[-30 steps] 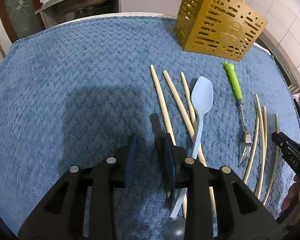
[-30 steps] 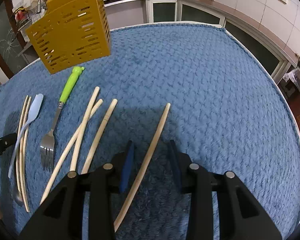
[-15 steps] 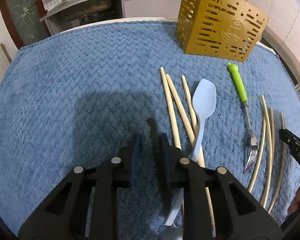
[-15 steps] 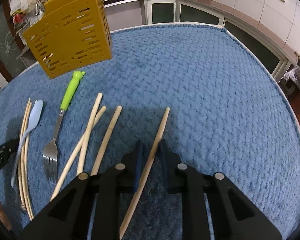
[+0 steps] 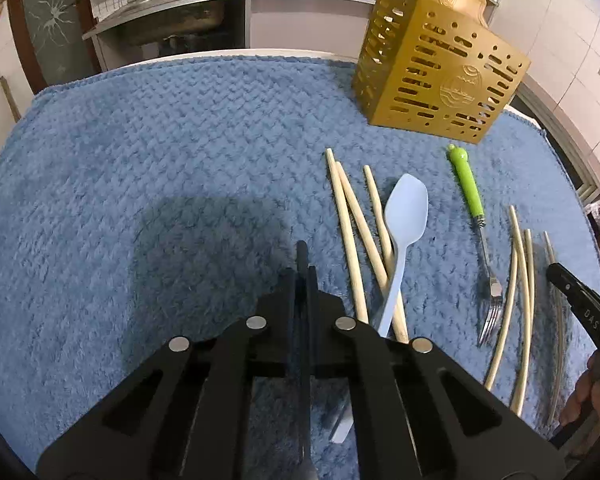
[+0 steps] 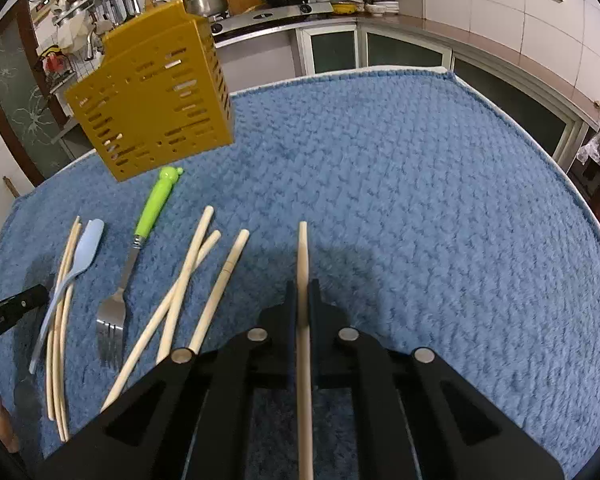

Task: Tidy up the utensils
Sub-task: 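Close the left tool on the metal spoon handle while the right tool grips a wooden chopstick, then lift the spoon with the left tool while the right tool carries the chopstick over the yellow holder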

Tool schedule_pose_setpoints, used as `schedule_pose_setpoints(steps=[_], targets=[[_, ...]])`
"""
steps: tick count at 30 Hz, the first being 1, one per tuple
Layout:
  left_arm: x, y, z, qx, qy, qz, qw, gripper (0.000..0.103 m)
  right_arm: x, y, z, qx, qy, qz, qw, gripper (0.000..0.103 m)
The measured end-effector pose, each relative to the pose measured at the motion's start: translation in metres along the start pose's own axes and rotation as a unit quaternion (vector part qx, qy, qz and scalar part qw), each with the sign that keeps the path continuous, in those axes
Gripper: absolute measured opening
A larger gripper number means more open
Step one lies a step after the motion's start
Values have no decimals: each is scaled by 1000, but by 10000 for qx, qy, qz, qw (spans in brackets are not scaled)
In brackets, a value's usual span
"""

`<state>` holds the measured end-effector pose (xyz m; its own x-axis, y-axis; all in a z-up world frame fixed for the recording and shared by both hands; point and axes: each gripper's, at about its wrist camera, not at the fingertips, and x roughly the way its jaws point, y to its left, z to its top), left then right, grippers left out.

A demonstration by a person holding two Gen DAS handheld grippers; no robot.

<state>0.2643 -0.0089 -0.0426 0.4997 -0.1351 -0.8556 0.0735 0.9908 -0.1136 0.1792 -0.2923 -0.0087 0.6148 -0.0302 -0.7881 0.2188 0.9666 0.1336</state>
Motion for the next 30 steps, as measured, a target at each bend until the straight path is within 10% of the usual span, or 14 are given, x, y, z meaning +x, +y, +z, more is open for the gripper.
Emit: schedule_pose_setpoints(steps=[11, 23, 30], targets=[[9, 11, 6, -71, 297, -271, 9992, 4, 10, 5, 7, -283, 531, 7, 9982, 6], [17, -17, 13, 666, 563, 239, 9959, 18, 22, 13, 23, -445, 1049, -142, 9934, 9], [17, -16, 13, 736, 415, 261, 9961, 7, 20, 12, 20, -408, 937, -127, 9947, 6]])
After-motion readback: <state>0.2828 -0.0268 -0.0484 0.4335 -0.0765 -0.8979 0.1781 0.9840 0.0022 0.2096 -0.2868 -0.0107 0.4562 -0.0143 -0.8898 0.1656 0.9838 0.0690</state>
